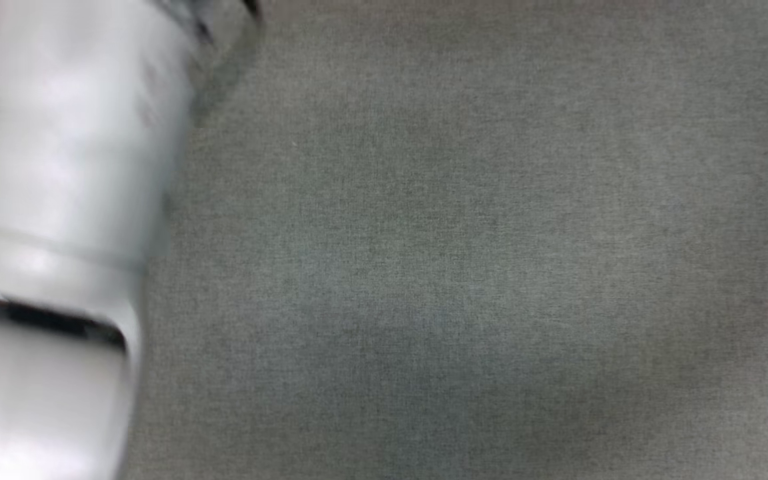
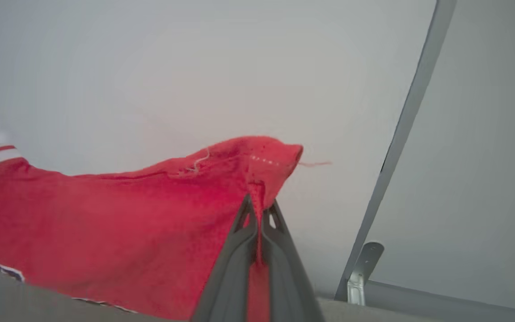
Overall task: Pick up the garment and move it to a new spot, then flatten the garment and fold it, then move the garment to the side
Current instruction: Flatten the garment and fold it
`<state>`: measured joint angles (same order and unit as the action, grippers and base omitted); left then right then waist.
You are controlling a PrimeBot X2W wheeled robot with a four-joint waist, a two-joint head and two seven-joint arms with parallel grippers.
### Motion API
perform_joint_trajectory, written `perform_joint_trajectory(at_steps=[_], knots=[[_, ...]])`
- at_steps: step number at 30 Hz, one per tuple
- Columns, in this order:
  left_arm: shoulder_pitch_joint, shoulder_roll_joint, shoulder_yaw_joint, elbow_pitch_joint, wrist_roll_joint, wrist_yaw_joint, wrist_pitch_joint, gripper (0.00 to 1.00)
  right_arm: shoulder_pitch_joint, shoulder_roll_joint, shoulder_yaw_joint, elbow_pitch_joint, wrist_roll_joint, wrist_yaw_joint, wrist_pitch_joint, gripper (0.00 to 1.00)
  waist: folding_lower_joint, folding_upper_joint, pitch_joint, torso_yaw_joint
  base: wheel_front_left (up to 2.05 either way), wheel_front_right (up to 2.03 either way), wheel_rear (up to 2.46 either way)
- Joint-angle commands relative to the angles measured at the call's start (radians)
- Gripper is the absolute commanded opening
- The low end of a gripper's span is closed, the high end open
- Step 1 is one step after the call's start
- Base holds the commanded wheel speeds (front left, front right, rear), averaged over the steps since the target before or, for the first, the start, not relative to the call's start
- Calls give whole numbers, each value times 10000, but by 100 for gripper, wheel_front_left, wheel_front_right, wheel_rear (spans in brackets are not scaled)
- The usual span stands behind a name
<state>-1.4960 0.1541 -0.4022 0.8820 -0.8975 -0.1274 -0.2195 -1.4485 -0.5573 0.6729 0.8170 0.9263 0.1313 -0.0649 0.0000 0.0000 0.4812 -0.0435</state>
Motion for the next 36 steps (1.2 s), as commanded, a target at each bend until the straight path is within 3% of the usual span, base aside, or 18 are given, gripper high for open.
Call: perform_joint_trajectory(at_steps=[1, 8, 15, 27, 36], knots=[[618, 42, -188, -315, -274, -35, 118, 0, 336, -211, 131, -180, 149, -11, -2, 0, 0, 0, -152, -26, 0, 0, 0], [4146, 891, -1372, -2926, -1928, -41, 778, 0, 2705, -1118, 965, -1802, 1129, -10, 147, 0, 0, 0, -806, 26, 0, 0, 0], [7479, 1426, -1437, -4256, -2625, -9, 115, 0, 5478, -2050, 1129, -3315, 1965, -10, 9, 0, 0, 0, -1573, 98, 0, 0, 0], [12423, 1940, -698, -7771, -3051, 1013, -406, 0, 9348, -3216, 290, -5187, 2196, -11, -295, 0, 0, 0, -2158, -190, 0, 0, 0], [14789, 2498, -750, -10831, -2603, 2236, -389, 0, 11450, -3676, -1210, -6289, 2090, -11, -193, 0, 0, 0, -1914, -339, 0, 0, 0]])
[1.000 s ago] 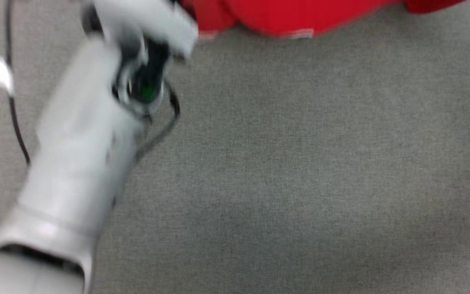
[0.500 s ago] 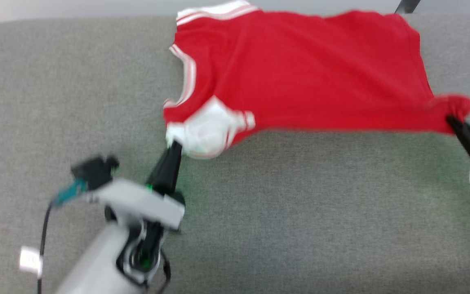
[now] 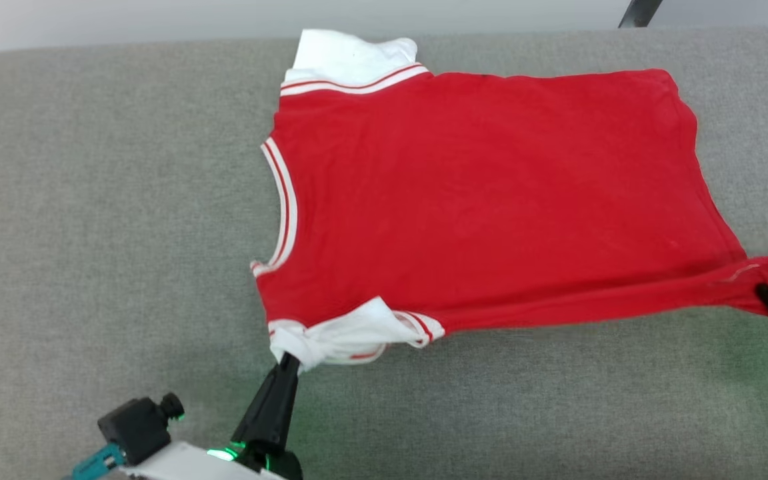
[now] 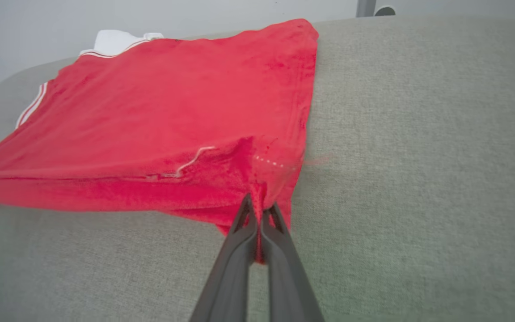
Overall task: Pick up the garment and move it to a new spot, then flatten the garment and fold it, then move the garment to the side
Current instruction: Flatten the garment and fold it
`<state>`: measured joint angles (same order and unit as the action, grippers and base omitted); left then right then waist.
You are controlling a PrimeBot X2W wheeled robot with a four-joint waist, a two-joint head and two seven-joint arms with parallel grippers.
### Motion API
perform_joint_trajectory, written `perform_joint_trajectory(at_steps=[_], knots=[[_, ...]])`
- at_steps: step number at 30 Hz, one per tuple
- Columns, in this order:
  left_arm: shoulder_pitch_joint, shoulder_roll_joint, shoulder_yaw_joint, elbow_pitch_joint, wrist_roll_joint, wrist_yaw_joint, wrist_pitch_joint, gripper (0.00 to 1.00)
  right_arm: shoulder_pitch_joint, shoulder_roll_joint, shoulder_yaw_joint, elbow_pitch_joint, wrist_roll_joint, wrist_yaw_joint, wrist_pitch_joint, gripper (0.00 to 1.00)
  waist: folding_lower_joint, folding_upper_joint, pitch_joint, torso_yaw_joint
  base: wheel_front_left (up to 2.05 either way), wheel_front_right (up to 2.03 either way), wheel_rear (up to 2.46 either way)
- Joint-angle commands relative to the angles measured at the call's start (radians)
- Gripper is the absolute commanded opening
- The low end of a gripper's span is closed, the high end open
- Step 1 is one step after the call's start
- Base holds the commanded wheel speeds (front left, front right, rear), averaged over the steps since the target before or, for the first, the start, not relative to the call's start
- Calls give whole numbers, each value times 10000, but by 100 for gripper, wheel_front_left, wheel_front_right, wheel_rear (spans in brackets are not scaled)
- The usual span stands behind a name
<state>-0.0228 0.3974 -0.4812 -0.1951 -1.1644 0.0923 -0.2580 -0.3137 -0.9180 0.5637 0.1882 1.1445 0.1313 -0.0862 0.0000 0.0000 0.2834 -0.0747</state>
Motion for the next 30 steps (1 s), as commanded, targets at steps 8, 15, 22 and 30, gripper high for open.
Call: perform_joint_trajectory(at_steps=[8, 15, 22, 30], knots=[[-966, 101, 125, -346, 352, 580, 395, 0, 282, 435, -1485, -506, -673, -11, 763, 0, 0, 0, 414, 59, 0, 0, 0], [-3368, -516, 57, 1436, 812, 754, 667, 0, -529, 1136, -2223, -210, -1656, -11, 1599, 0, 0, 0, 1017, 307, 0, 0, 0], [-4740, -1054, -206, 3118, 1235, 661, 591, 0, -1271, 1641, -2438, 257, -2337, -11, 2073, 0, 0, 0, 1562, 418, 0, 0, 0], [-5239, -1196, -398, 5008, 1706, 668, 456, 0, -1530, 2087, -2321, 1019, -2763, -11, 2212, 0, 0, 0, 1963, 547, 0, 0, 0]])
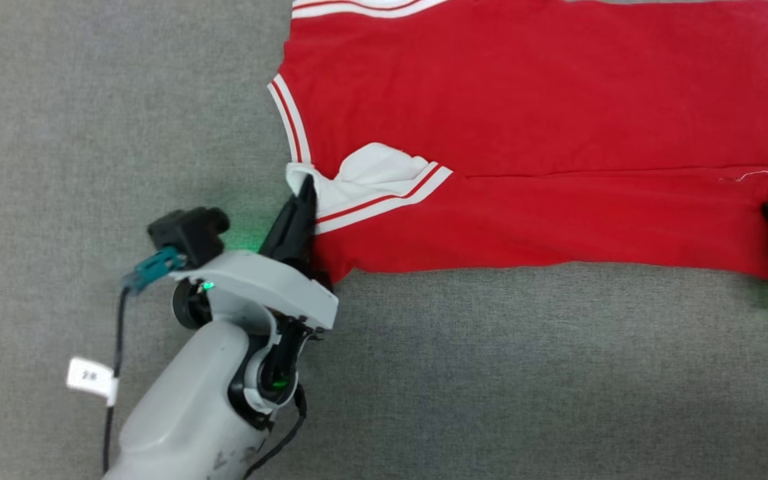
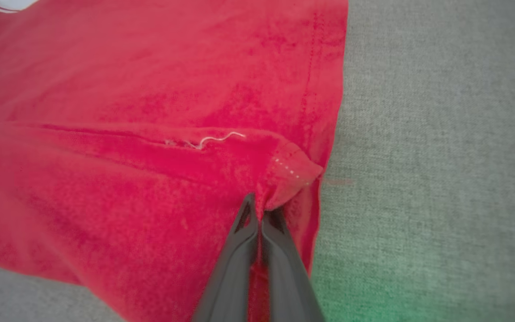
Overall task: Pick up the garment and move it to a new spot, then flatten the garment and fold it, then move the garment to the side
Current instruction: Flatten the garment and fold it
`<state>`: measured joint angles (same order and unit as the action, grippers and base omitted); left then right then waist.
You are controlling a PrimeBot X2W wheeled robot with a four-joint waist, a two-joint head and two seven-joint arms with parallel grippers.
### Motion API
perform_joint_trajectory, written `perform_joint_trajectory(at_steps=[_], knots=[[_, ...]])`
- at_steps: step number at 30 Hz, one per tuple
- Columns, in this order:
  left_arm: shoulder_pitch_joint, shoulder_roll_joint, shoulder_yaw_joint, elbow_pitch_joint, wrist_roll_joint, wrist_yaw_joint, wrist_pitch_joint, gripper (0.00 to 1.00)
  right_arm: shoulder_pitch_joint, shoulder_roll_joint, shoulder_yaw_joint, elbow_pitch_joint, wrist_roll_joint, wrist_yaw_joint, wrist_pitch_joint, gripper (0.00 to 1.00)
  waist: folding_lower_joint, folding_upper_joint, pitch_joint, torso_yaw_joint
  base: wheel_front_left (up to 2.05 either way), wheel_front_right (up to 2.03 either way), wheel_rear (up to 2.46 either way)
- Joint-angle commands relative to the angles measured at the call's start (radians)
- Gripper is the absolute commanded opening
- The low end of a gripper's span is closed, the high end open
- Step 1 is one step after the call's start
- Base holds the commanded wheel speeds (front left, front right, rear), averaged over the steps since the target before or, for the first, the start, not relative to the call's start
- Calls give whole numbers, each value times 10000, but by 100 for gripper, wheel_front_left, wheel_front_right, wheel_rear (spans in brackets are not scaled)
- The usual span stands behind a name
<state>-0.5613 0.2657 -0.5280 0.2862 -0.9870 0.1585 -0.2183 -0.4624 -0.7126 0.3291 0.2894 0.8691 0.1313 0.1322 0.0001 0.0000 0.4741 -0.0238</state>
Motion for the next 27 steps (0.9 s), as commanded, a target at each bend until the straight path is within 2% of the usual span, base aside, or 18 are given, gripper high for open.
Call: perform_joint_trajectory(at_steps=[1, 8, 13, 14, 15, 16, 17, 22, 25, 27], knots=[[123, 164, -32, 431, 22, 44, 141, 0, -40, 86, 64, 83, -38, -11, 38, 0, -1, 0, 86, 39, 0, 0, 0], [-11, 278, -513, 1364, 282, 108, 713, 0, -131, 258, 359, 391, -124, -11, 25, 0, -1, 0, 189, 7, 0, 0, 0], [-84, 300, -622, 1632, 299, 79, 819, 25, -243, 332, 518, 533, -115, -11, -79, 0, -1, 0, 72, -8, 0, 0, 0], [-104, 349, -635, 1623, 354, 72, 774, 38, -235, 336, 546, 553, -116, -11, -99, 9, -1, 0, 12, -3, 0, 0, 0], [-126, 397, -624, 1588, 404, 75, 687, 63, -236, 334, 557, 572, -135, -11, -177, 40, -1, 0, -62, 6, 0, 0, 0], [-136, 455, -569, 1529, 439, 95, 610, 100, -231, 324, 554, 582, -177, -11, -257, 82, -1, 0, -152, 16, 0, 0, 0], [-128, 536, -535, 1425, 469, 130, 564, 100, -202, 317, 544, 599, -186, -11, -328, 100, -1, 0, -256, 29, 0, 0, 0], [-130, 1106, -647, 215, 918, 548, 792, 100, -20, 343, 193, 389, -181, -11, -765, 100, -1, 0, -785, 73, 0, 0, 0], [178, 1732, -613, -1003, 1070, 1081, 1260, 100, 242, 359, -49, 145, -284, -11, -928, 100, -1, 0, -998, 80, 0, 0, 0], [416, 2189, -588, -1961, 1223, 1593, 1625, 100, 418, 382, -270, -59, -336, -11, -986, 100, -1, 0, -1089, 90, 0, 0, 0]])
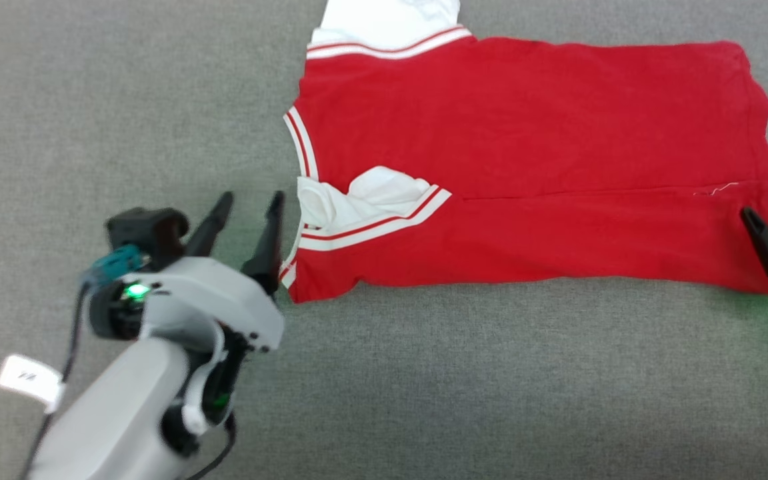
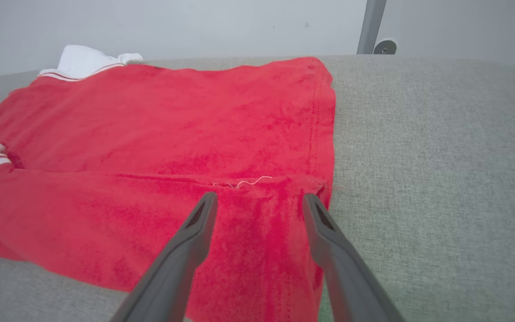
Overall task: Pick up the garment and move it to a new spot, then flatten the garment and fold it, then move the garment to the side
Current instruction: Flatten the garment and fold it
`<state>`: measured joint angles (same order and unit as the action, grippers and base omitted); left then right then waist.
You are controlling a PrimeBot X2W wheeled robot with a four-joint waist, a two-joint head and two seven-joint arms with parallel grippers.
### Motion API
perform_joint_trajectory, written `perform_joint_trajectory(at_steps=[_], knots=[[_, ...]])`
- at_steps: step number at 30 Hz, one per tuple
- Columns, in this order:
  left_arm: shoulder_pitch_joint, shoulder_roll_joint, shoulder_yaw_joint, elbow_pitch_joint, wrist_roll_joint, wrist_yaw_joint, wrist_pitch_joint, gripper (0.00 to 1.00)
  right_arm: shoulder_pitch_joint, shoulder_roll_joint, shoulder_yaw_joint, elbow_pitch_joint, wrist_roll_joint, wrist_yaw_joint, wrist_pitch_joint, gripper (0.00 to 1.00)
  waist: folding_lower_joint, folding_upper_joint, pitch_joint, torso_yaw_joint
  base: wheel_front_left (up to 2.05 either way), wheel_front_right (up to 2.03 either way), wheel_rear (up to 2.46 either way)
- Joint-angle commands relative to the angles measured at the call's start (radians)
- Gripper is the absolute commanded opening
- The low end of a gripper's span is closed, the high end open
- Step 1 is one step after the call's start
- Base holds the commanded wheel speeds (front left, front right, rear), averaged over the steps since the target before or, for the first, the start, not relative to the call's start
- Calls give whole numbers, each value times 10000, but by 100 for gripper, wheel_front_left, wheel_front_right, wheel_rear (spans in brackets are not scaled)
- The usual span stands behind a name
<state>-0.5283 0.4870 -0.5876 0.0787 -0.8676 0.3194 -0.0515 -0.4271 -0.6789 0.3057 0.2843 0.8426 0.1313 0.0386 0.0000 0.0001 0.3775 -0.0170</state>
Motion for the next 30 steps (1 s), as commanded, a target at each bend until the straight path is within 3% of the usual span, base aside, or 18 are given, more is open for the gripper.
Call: perform_joint_trajectory(at_steps=[1, 7, 11, 13, 16, 27, 28, 29, 30], knots=[[196, 192, 39, -394, 78, 225, 139, 100, 132, 56, -151, -117, -121, -11, -58, 100, 0, -1, -132, 10, 0, 0, 0], [874, 1257, -283, -2854, 128, 1347, 1855, 100, 530, 247, -765, -900, -548, -11, 105, 100, 0, -1, -3, -184, 0, 0, 0], [1118, 1790, -597, -3286, -59, 1943, 3224, 100, 672, 512, -1024, -1463, -861, -11, 328, 100, 0, -1, 136, -406, 0, 0, 0], [1125, 1749, -565, -3382, -309, 2111, 3590, 100, 750, 642, -1114, -1685, -943, -11, 419, 100, 0, -1, 208, -498, 0, 0, 0], [1034, 1921, -557, -3237, -427, 2118, 3930, 100, 867, 778, -1253, -1923, -1099, -11, 602, 100, 0, -1, 302, -618, 0, 0, 0], [841, 1662, -505, -2200, -1074, 1594, 4294, 100, 1055, 1016, -1723, -2501, -1431, -11, 1138, 100, 0, -1, 503, -959, 0, 0, 0], [864, 1579, -524, -2140, -1134, 1528, 4276, 51, 1094, 1000, -1774, -2516, -1450, -11, 1192, 100, 0, -1, 506, -970, 0, 0, 0], [890, 1560, -576, -2077, -1169, 1454, 4261, 15, 1134, 975, -1835, -2523, -1462, -11, 1261, 100, 0, -1, 503, -977, 0, 0, 0], [909, 1519, -619, -2036, -1194, 1364, 4242, 0, 1162, 929, -1885, -2524, -1479, -11, 1352, 100, 0, -1, 498, -976, 0, 0, 0]])
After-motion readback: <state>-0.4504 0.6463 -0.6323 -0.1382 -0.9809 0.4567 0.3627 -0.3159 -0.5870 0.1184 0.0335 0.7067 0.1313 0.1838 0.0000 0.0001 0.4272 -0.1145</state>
